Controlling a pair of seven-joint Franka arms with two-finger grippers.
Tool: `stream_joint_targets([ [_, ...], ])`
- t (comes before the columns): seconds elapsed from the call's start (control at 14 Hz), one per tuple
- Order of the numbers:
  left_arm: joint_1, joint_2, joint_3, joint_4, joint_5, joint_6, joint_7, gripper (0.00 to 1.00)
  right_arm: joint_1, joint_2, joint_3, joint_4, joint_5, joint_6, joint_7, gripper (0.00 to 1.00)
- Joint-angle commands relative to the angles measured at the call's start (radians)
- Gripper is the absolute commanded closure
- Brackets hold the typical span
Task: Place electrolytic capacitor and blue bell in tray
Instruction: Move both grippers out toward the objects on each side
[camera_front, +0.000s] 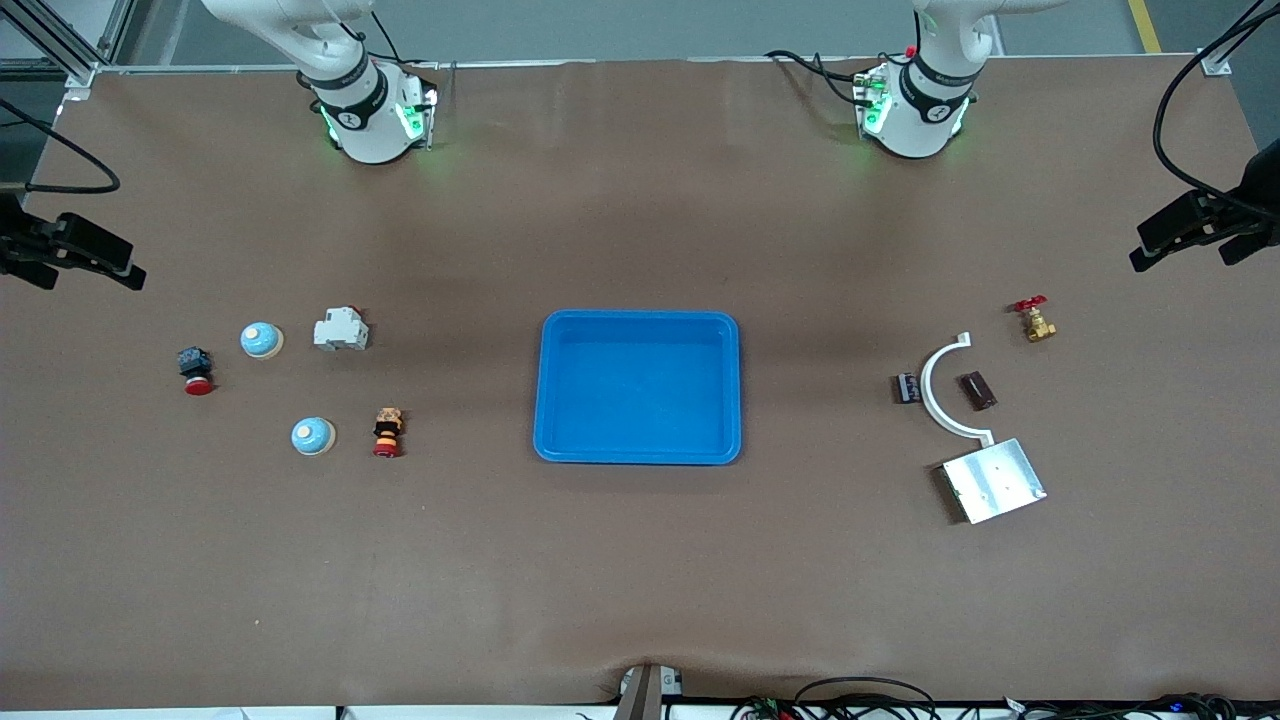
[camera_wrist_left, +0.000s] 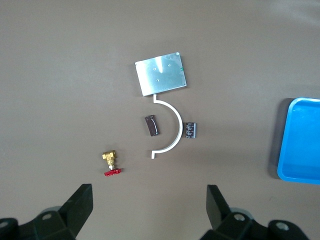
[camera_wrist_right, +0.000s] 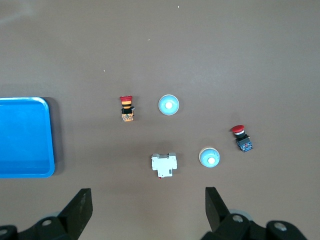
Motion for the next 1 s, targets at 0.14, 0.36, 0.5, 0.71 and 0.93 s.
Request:
stream_joint_targets([
  [0.14,0.01,-0.001,-0.009,0.007,0.018,-0.013,0.016,0.0,0.001,-0.008,0.007,-0.012,-0.004,0.012,0.013,0.0],
  [0.36,0.007,0.038,-0.006,0.025,0.018,-0.011,0.007,0.0,-0.084,-0.006,0.094,-0.012,-0.001,0.018,0.013,0.0],
  [0.5,0.007,0.106,-0.004,0.07,0.012,-0.011,-0.004,0.0,-0.1,-0.006,0.112,-0.012,-0.002,0.019,0.013,0.0],
  [0.71,0.01,0.196,-0.002,0.08,0.007,0.015,-0.006,0.0,-0.098,-0.006,0.112,-0.012,-0.005,0.023,0.013,0.0],
  [0.93,0.015,0.334,-0.001,0.076,0.015,0.101,-0.009,0.0,-0.103,-0.006,0.111,-0.014,-0.005,0.022,0.013,0.0],
])
